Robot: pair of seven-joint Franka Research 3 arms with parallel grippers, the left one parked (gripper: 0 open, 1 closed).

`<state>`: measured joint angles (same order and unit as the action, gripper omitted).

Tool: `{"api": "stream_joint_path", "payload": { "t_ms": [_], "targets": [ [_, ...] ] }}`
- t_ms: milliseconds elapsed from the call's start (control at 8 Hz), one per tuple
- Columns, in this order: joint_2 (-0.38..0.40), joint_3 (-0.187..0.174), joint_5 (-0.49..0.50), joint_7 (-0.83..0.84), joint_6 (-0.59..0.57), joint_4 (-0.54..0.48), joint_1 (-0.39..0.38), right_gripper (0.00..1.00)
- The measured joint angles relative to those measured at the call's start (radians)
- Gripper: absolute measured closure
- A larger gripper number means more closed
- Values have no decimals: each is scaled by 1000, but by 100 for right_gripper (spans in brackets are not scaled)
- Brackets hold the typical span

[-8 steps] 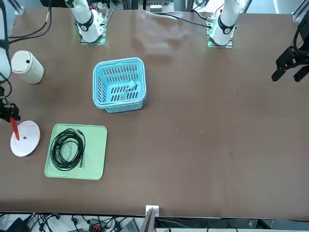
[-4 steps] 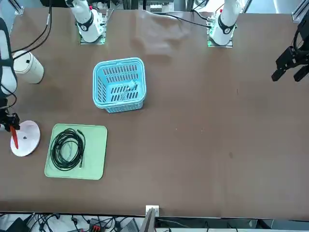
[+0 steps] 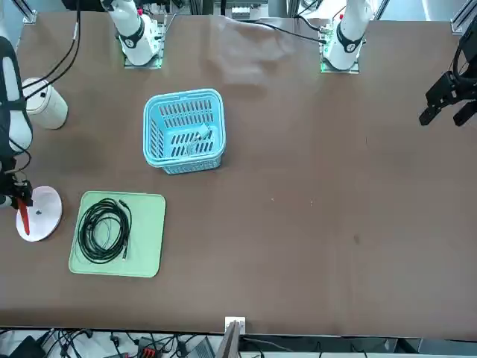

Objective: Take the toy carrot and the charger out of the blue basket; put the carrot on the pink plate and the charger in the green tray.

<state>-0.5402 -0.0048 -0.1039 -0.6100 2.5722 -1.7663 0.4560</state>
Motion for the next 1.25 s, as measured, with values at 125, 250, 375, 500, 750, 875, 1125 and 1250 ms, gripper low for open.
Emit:
{"api": "stream_joint_path", "payload": {
  "t_ms": [125, 250, 375, 500, 750, 875, 1125, 1250],
  "targets": [
    [-13, 0, 0, -2, 17, 0, 5, 67],
    [-22, 0, 0, -4, 33, 0, 6, 67],
    [-29, 1, 0, -6, 51, 0, 6, 67],
    [-35, 2, 0, -6, 64, 0, 6, 67],
    [-45, 4, 0, -6, 77, 1, 7, 67],
    [-47, 4, 0, -6, 84, 1, 7, 67],
    [-52, 4, 0, -6, 90, 1, 8, 67],
    [-56, 4, 0, -6, 92, 1, 8, 67]
  ]
}}
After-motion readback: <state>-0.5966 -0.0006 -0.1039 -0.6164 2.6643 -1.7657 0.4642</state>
